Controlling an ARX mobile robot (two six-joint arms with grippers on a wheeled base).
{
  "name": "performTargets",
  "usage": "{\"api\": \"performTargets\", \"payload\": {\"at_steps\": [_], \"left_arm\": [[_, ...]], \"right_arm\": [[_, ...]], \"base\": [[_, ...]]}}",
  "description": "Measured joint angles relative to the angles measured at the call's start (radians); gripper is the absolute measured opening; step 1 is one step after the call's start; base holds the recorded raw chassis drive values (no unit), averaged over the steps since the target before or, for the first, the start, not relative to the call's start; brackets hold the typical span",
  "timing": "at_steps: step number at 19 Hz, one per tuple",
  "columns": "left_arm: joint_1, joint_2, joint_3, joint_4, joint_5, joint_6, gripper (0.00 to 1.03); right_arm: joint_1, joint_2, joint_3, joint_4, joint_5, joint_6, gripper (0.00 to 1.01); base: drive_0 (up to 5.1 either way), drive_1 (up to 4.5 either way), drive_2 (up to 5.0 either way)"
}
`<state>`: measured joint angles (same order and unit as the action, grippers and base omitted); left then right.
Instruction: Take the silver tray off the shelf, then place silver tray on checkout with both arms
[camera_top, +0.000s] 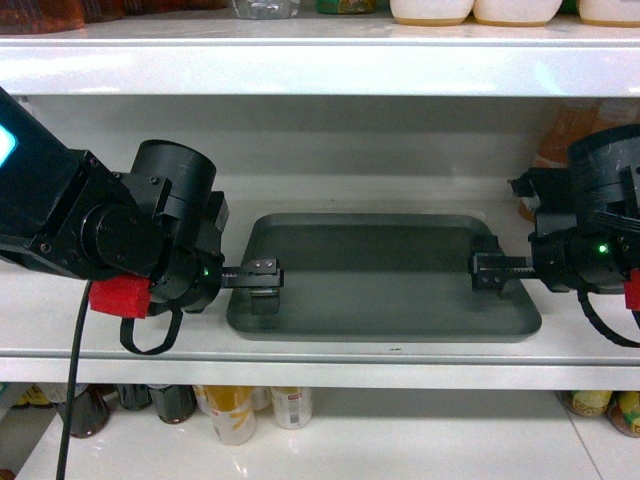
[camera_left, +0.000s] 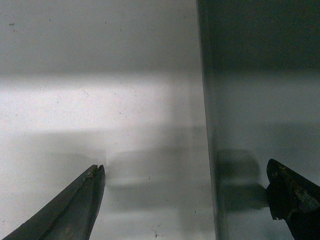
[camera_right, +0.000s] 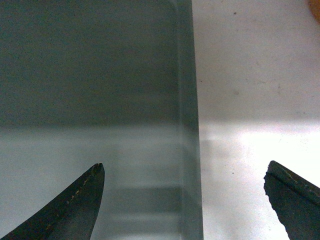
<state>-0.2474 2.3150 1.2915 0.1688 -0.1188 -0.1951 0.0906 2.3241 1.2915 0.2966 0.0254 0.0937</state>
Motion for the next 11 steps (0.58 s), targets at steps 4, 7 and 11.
{"api": "performTargets", "payload": {"at_steps": [4,7,11], "left_arm": [[0.003,0.018,0.058,-0.083,-0.006,-0.008,0.98],[0.007,0.025,0.084,-0.134,0.008,-0.015,0.87],[0.009,0.031,0.088,-0.145,0.032,-0.037,0.50]], "right_arm": [[-0.006,0.060,0.080,-0.095,-0.026,0.018,0.98],[-0.013,0.072,0.129,-0.162,-0.027,0.018,0.82],[-0.012,0.083,0.155,-0.200,-0.040,0.009,0.43]], "base": [[0.0,0.00,0.0],[0.0,0.00,0.0],[0.0,0.00,0.0]]}}
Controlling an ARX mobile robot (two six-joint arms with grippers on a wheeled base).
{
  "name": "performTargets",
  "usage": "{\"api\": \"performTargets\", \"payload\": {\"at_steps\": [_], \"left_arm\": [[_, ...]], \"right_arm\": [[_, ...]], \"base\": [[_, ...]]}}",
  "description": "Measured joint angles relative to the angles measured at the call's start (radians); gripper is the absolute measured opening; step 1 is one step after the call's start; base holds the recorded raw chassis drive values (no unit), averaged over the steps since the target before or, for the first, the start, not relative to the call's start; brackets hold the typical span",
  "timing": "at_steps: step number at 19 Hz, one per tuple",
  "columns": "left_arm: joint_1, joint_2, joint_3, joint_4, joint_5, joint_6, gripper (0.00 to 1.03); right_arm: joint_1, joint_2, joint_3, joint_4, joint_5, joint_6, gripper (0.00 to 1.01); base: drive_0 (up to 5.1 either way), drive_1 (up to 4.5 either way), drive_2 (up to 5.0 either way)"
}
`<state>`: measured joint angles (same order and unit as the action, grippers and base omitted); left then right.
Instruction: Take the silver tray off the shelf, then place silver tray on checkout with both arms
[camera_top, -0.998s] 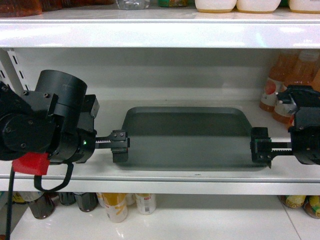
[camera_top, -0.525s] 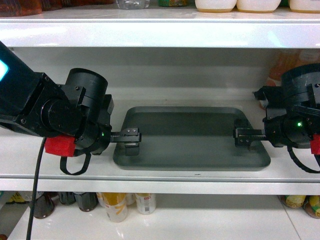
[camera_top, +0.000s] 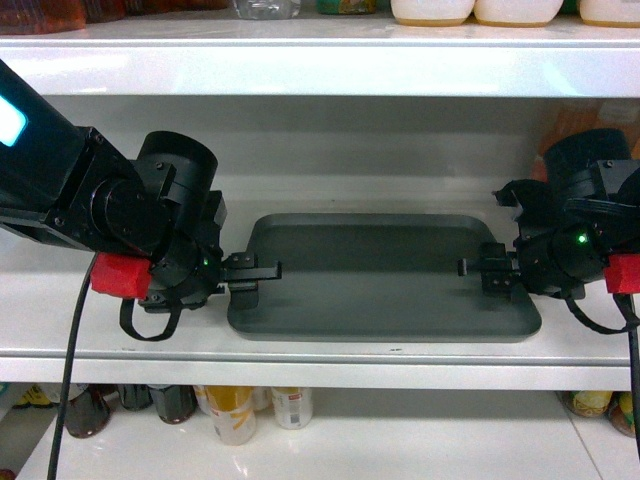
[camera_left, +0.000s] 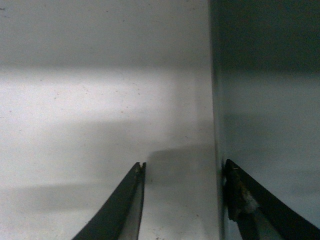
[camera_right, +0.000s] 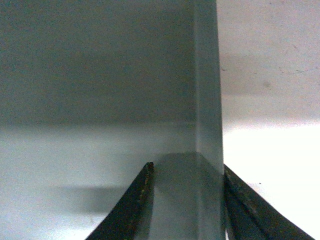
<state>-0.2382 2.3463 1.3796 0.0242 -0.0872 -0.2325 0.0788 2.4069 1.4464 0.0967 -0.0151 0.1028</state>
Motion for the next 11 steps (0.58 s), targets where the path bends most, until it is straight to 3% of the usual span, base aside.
{"api": "performTargets", "payload": {"at_steps": [3,5,9,11], "left_arm": [[-0.003,0.003,-0.001,0.004,0.021,-0.023,0.22],[-0.011,0.002,-0.019,0.020,0.021,-0.045,0.05],[-0.012,-0.018,-0.070,0.073,0.037,-0.097,0.03],[-0.023,-0.075,-0.167,0.136,0.022,-0.128,0.03]], "right_arm": [[-0.007,0.000,-0.004,0.000,0.008,0.000,0.15],[-0.009,0.000,-0.015,0.013,-0.003,0.002,0.04],[-0.013,-0.025,-0.068,0.045,-0.014,0.021,0.04],[-0.008,-0.074,-0.164,0.107,-0.024,0.042,0.04]], "base": [[0.0,0.00,0.0],[0.0,0.00,0.0],[0.0,0.00,0.0],[0.0,0.00,0.0]]}}
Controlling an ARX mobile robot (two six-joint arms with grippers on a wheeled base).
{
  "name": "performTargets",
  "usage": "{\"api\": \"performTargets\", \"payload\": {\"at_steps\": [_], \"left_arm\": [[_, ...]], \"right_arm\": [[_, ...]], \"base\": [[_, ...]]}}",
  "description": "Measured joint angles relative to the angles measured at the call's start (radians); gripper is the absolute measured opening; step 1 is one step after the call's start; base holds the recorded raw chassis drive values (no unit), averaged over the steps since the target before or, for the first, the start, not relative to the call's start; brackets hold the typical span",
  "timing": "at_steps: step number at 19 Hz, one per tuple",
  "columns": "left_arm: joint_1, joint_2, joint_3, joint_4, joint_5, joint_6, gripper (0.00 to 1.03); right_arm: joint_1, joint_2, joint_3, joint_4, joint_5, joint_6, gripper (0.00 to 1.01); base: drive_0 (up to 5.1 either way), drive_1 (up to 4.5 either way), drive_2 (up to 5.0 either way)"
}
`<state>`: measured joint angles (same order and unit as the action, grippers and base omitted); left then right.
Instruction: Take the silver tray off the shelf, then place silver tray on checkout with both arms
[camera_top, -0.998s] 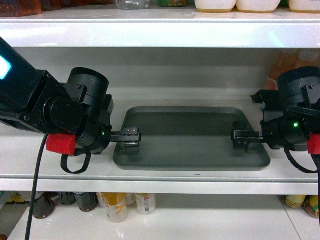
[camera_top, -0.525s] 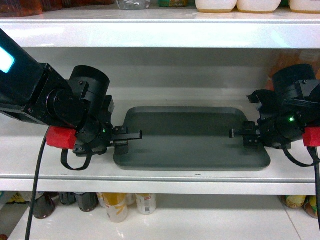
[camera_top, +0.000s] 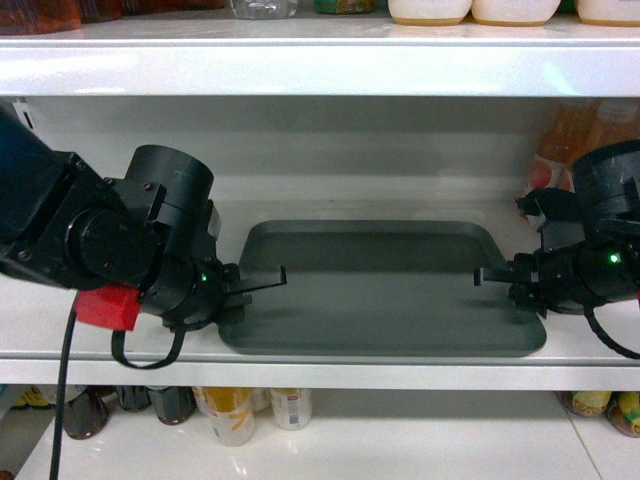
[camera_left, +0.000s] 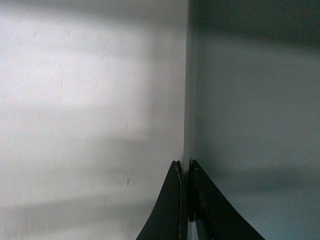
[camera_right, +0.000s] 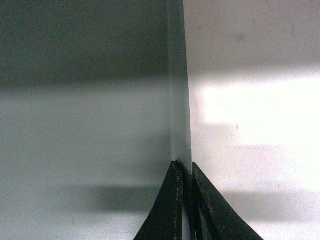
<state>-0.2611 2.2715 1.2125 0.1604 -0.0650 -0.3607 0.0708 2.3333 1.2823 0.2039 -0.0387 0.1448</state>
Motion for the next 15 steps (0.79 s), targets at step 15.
{"api": "performTargets", "payload": {"at_steps": [15], "left_arm": [[-0.071,-0.745,-0.656,0.079,-0.114,0.013,0.03]], "right_arm": [[0.040,-0.815,-0.759,0.209,-0.045,0.114,0.03]], "base": [[0.0,0.00,0.0]]}}
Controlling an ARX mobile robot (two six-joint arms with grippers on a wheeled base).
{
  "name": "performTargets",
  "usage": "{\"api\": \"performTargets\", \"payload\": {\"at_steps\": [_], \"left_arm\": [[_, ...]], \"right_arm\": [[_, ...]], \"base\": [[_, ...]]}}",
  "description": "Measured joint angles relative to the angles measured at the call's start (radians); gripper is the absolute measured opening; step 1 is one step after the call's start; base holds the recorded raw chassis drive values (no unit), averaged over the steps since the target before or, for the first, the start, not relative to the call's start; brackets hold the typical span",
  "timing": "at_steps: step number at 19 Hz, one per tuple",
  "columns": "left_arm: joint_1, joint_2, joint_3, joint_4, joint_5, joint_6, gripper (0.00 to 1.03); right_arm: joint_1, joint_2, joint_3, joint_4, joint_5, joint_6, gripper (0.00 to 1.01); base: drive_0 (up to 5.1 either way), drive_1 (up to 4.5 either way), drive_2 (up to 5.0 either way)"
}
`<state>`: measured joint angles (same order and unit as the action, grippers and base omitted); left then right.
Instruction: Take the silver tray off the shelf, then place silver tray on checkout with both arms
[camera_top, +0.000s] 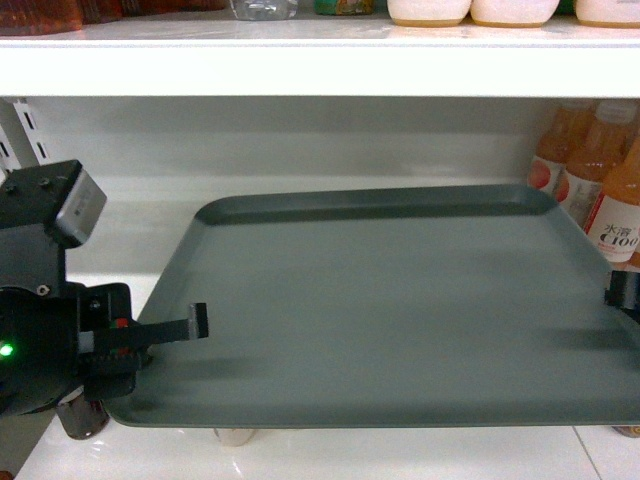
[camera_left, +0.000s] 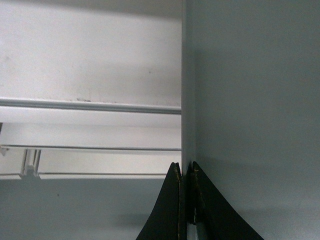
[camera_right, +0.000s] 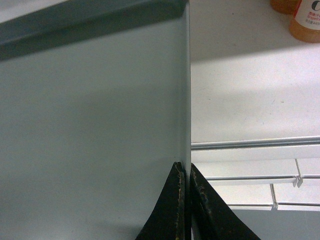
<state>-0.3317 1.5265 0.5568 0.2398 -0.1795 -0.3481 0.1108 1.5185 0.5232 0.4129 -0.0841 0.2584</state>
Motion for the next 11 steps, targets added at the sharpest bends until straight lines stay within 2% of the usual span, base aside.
{"api": "performTargets", "payload": {"at_steps": [3,11], "left_arm": [[0.002,-0.010,-0.005,0.012,-0.003,0.014,0.03],[0.002,-0.007,-0.005,0.013,-0.004,0.015,0.03]], "right_arm": [[0.000,-0.015,-0.006,-0.001,-0.003,0.000,0.03],[0.000,-0.015,-0.007,0.000,-0.003,0.000,0.03]], "base": [[0.0,0.00,0.0],[0.0,0.00,0.0]]}}
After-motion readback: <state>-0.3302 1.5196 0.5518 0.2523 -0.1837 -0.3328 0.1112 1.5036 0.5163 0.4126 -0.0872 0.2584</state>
